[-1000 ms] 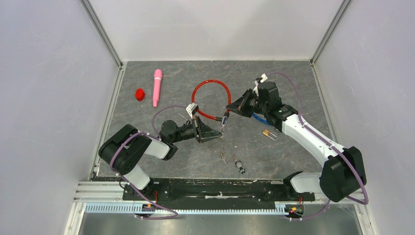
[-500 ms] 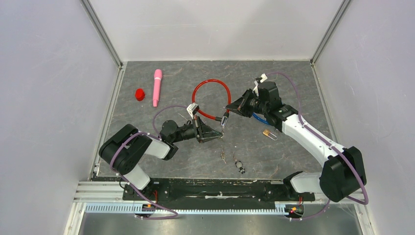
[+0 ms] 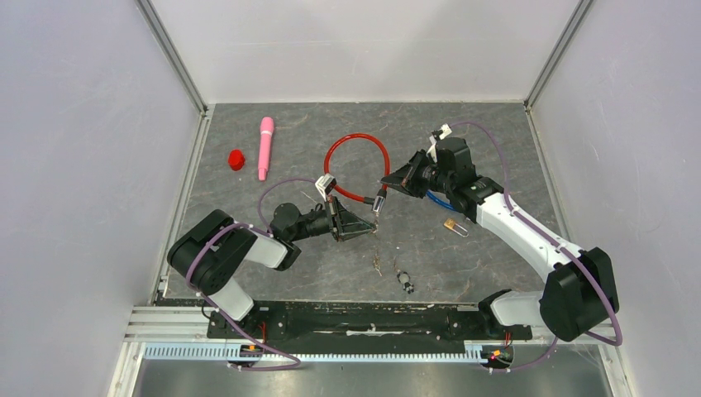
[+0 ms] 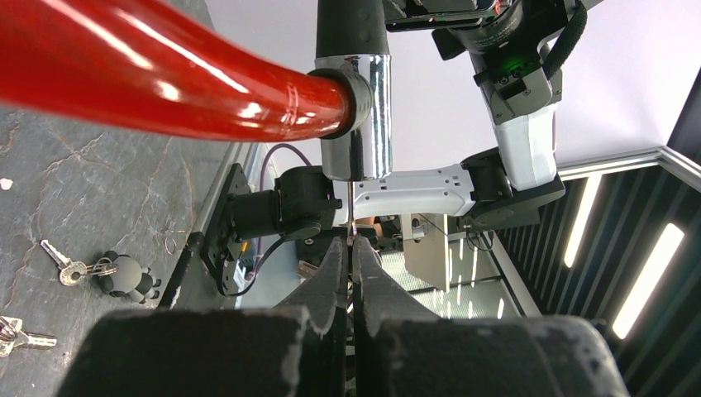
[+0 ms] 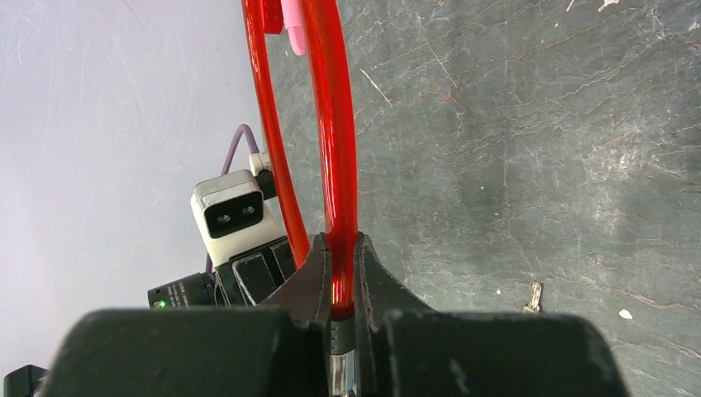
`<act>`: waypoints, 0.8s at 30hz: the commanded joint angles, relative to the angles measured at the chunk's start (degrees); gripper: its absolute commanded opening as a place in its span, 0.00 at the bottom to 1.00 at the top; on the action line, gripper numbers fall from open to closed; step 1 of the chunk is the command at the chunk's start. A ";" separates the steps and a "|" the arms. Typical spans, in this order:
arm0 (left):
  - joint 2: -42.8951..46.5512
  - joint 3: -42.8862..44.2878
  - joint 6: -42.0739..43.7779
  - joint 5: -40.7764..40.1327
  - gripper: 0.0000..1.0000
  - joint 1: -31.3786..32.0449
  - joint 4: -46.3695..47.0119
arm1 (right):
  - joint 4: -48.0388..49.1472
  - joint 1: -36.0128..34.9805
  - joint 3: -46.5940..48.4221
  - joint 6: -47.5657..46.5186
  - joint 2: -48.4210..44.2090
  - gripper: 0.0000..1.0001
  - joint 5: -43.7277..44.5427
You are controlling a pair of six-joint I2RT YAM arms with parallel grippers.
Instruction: Unlock with the key
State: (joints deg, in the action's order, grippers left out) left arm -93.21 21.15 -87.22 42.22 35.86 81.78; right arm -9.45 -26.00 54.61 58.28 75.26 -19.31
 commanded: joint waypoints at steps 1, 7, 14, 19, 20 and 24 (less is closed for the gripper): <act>0.06 -0.45 -1.46 -0.82 0.02 -0.08 4.11 | 5.23 0.24 1.20 0.16 -2.77 0.00 -2.40; 0.25 -0.67 -1.37 -1.00 0.02 -0.17 4.10 | 5.21 0.51 1.29 0.22 -3.09 0.00 -2.49; 0.76 -0.49 -1.20 -0.90 0.02 -0.26 4.10 | 5.23 0.69 0.85 0.01 -3.21 0.00 -2.70; 0.91 -0.33 -1.11 -0.72 0.02 -0.35 4.09 | 5.26 0.69 1.02 -0.14 -3.27 0.00 -2.67; 1.08 -0.23 -1.09 -0.73 0.02 -0.35 4.11 | 5.19 0.69 1.01 -0.27 -3.28 0.00 -2.66; 1.65 0.12 -0.93 -0.56 0.02 -0.35 4.09 | 5.15 0.68 0.77 -0.42 -3.18 0.00 -2.52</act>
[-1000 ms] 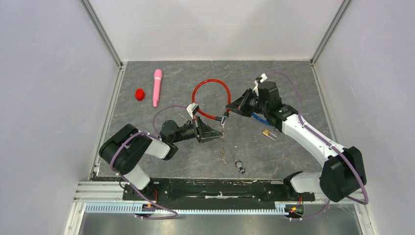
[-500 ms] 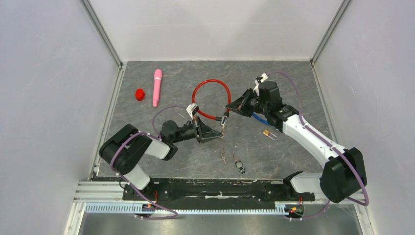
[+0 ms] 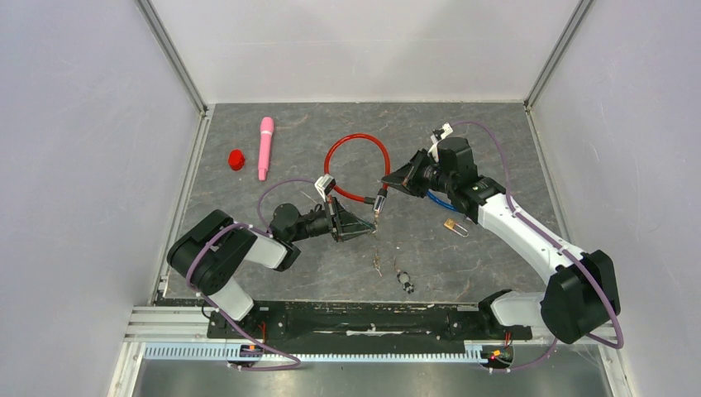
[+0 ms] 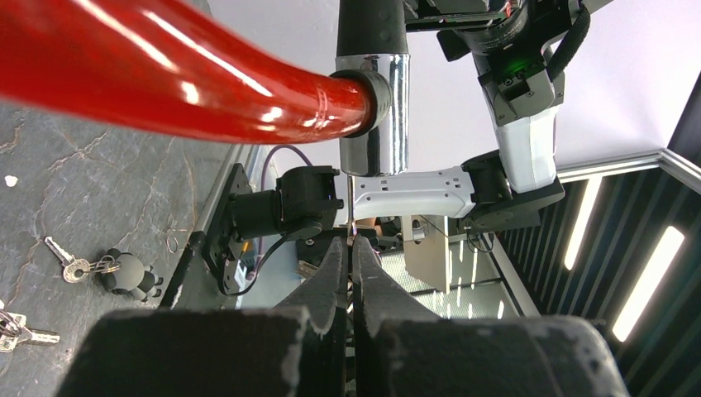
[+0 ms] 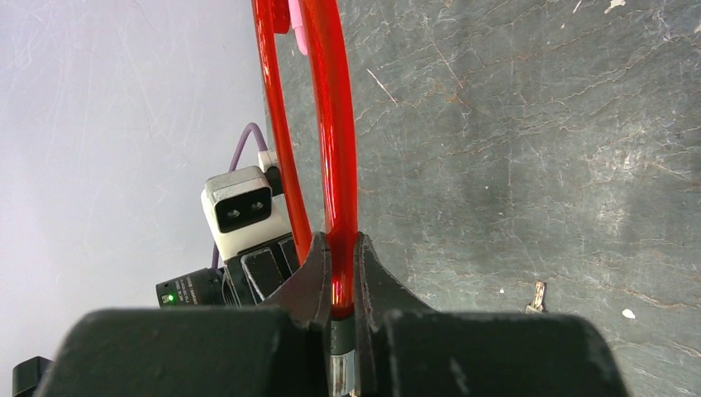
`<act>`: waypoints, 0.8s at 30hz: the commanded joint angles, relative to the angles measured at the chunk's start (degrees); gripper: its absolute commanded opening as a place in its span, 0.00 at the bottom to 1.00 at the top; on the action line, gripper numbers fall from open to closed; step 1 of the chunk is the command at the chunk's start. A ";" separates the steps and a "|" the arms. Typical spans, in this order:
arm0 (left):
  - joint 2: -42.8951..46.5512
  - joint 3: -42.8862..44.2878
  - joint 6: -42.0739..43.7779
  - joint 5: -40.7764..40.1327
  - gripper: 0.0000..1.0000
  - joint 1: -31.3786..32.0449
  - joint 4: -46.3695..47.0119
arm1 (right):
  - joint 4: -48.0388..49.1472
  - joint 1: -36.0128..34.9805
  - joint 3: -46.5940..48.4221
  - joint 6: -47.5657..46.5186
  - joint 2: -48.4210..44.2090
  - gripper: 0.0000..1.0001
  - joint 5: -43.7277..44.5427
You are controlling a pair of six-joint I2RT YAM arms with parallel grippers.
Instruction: Unlock with the key
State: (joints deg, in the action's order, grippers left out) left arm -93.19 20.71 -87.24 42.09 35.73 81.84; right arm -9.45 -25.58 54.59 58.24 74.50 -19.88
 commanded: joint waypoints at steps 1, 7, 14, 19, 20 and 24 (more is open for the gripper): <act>1.69 0.56 -0.91 -0.43 0.02 -0.22 4.03 | 5.19 0.27 0.70 -0.39 -2.38 0.00 -2.01; 2.23 0.37 -0.65 -0.45 0.02 -0.22 3.98 | 5.17 0.27 0.26 -0.58 -2.44 0.00 -1.81; 1.92 0.65 -0.71 -0.45 0.02 -0.22 3.96 | 5.19 0.27 0.76 -0.69 -2.73 0.00 -1.96; 1.69 0.95 -0.88 -0.26 0.02 -0.22 3.95 | 5.15 0.26 1.10 -0.93 -2.68 0.00 -2.03; 1.69 1.08 -0.91 -0.17 0.02 -0.20 3.98 | 5.15 0.29 1.08 -0.98 -2.63 0.00 -2.05; 1.78 1.52 -0.80 0.15 0.02 -0.21 3.54 | 5.15 0.26 1.09 -1.01 -2.58 0.00 -2.09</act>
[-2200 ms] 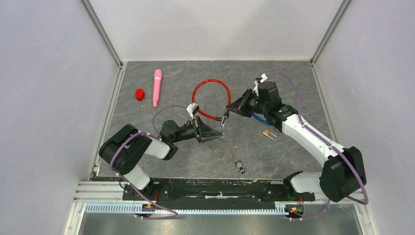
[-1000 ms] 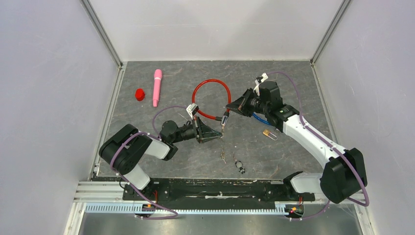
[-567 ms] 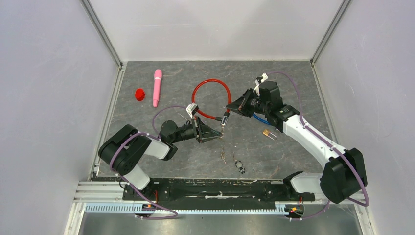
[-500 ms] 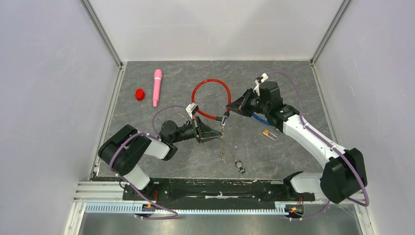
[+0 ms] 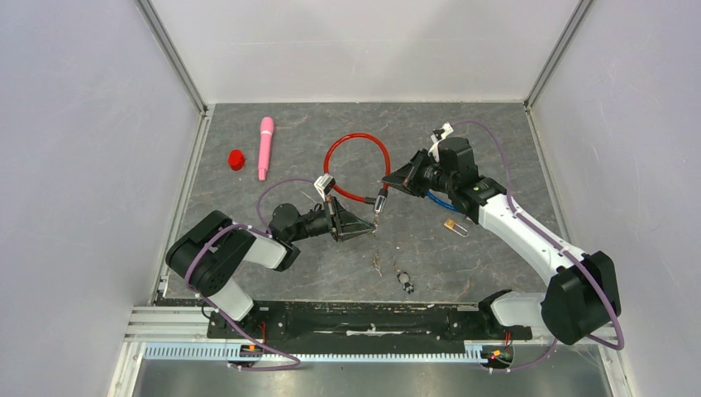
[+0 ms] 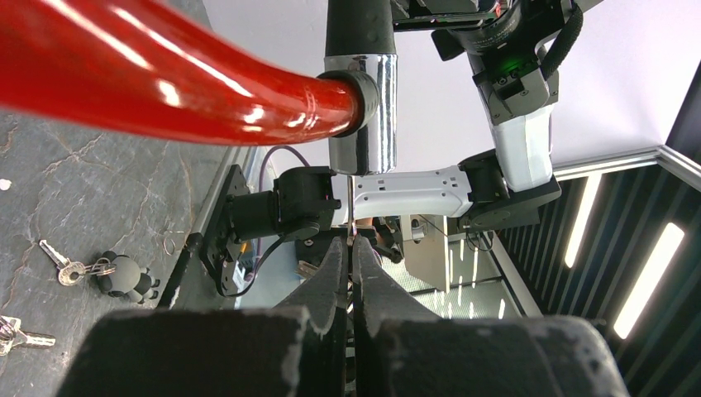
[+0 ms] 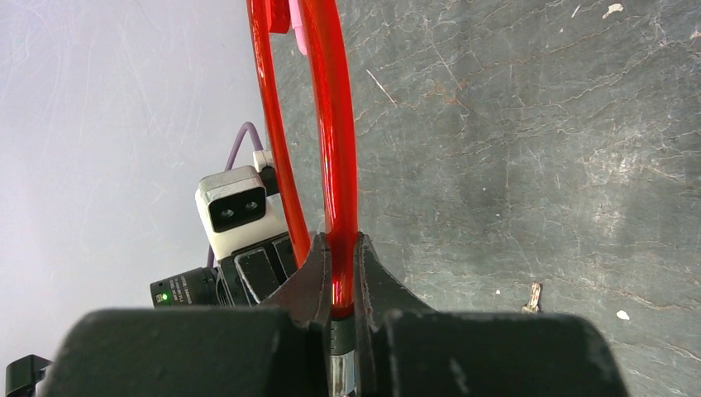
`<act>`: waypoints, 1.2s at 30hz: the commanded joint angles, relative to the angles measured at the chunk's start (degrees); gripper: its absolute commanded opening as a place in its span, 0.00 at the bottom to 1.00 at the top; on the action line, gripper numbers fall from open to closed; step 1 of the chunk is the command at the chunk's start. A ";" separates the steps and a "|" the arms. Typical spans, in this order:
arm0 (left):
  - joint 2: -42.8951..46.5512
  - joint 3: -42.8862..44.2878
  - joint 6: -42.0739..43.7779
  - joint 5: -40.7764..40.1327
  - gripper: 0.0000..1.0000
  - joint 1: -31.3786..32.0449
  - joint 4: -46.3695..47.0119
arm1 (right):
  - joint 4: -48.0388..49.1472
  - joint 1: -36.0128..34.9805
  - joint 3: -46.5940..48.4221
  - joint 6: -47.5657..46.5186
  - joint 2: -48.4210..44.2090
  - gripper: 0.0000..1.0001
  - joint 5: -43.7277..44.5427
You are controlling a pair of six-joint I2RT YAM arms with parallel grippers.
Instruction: Unlock with the key
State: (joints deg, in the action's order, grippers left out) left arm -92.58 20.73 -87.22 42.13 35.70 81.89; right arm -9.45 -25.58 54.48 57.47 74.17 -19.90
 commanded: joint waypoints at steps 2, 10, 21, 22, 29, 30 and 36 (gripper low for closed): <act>1.17 1.67 -0.87 0.23 0.02 -0.20 3.37 | 5.15 0.29 1.33 -0.32 -2.25 0.00 -2.12; 1.48 2.38 -0.17 0.58 0.02 -0.04 1.90 | 5.15 0.27 1.43 -0.44 -2.13 0.00 -2.03; 1.11 2.52 0.47 0.80 0.02 0.07 -0.05 | 5.20 0.14 1.77 -0.39 -2.17 0.00 -2.09; 1.13 2.52 0.55 0.81 0.02 0.22 -0.25 | 5.35 0.18 1.73 -0.42 -2.16 0.00 -2.07; 0.32 2.65 0.65 0.67 0.02 0.68 -0.63 | 5.61 0.22 1.67 -0.17 -2.36 0.00 -2.25; 0.33 2.73 0.65 0.60 0.02 0.68 -0.61 | 5.61 0.17 1.68 -0.24 -2.42 0.00 -2.26; 0.38 3.24 0.23 0.06 0.02 0.68 -0.39 | 5.59 0.10 1.37 -0.28 -2.53 0.00 -2.26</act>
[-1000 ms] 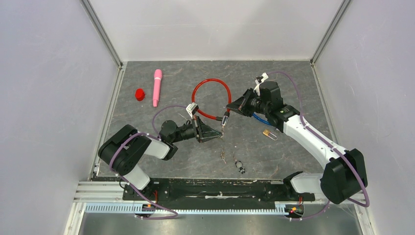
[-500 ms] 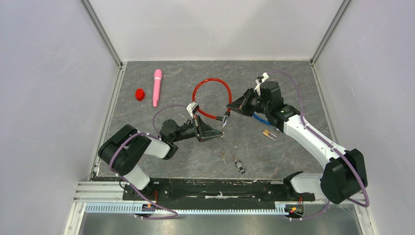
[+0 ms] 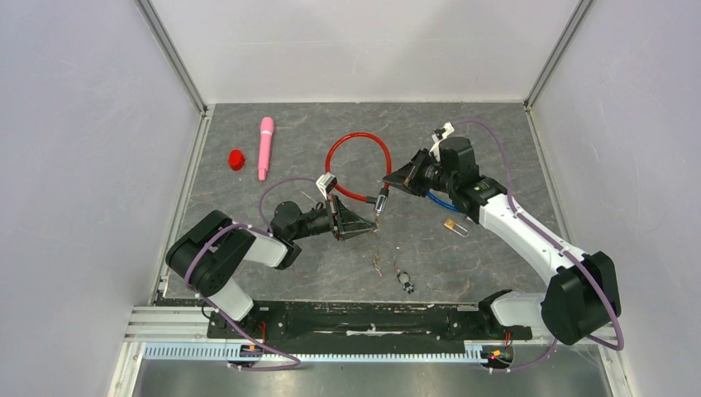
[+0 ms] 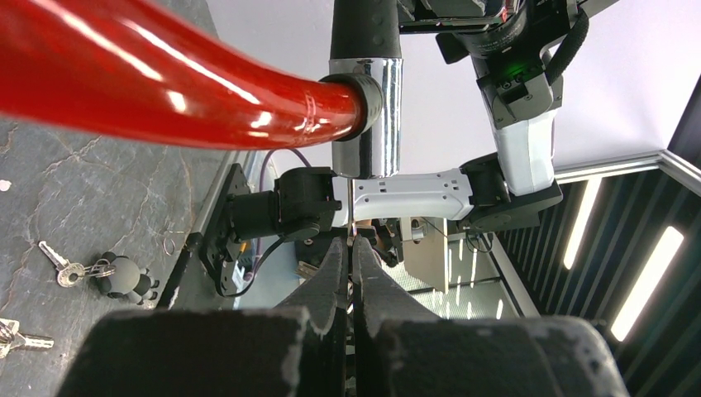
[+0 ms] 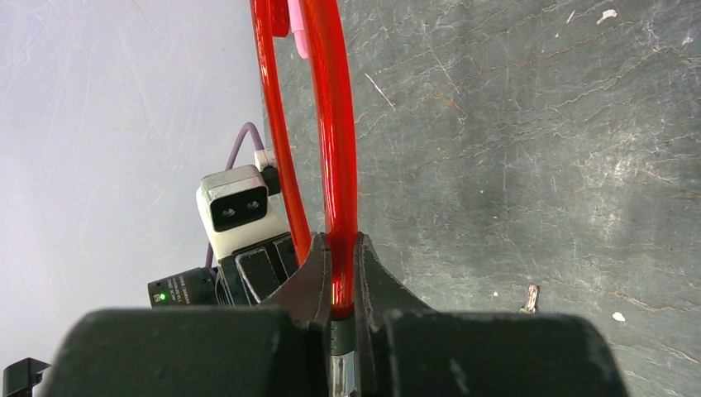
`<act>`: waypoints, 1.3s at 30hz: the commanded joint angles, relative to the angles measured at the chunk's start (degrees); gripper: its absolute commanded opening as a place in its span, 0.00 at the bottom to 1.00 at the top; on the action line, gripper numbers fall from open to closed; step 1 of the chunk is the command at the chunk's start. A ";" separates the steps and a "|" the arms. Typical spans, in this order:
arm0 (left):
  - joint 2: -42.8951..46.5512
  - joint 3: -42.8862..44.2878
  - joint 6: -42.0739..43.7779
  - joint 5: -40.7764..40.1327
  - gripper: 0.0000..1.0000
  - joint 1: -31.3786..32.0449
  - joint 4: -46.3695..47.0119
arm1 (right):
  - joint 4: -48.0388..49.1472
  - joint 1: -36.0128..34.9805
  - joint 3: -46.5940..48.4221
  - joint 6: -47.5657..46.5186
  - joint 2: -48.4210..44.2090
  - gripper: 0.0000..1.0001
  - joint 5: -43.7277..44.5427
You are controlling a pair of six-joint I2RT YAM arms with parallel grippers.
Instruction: Unlock with the key
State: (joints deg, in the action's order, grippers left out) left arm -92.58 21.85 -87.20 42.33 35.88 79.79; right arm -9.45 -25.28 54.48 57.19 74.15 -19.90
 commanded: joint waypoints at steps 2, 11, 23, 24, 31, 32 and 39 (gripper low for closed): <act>0.38 2.47 0.03 -0.14 0.02 0.51 1.91 | 5.84 -0.30 1.33 0.03 -2.49 0.00 -2.40; 0.62 2.94 -0.34 -0.22 0.02 0.51 2.21 | 6.05 -0.74 1.24 0.02 -2.36 0.00 -2.27; 0.55 1.36 0.05 -3.20 0.02 0.51 4.47 | 6.95 -0.96 -0.08 -0.39 -3.05 0.00 -3.02; 0.56 1.28 0.10 -3.66 0.02 0.50 4.93 | 7.30 -0.91 -0.28 -0.41 -3.14 0.00 -3.33; 1.13 0.96 0.49 -4.88 0.02 0.42 8.16 | 8.70 -0.91 -1.56 -1.15 -3.77 0.00 -4.67; 1.26 1.00 0.69 -4.86 0.02 0.42 8.23 | 8.84 -0.91 -1.72 -1.39 -3.82 0.00 -5.02; 2.25 0.62 3.07 -4.81 0.02 0.28 8.81 | 10.68 -0.88 -2.17 -2.21 -3.94 0.00 -7.52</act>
State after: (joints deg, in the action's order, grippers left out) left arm -92.55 22.41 -87.11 40.40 36.25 82.89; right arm -3.22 -25.36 52.58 55.99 72.31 -21.52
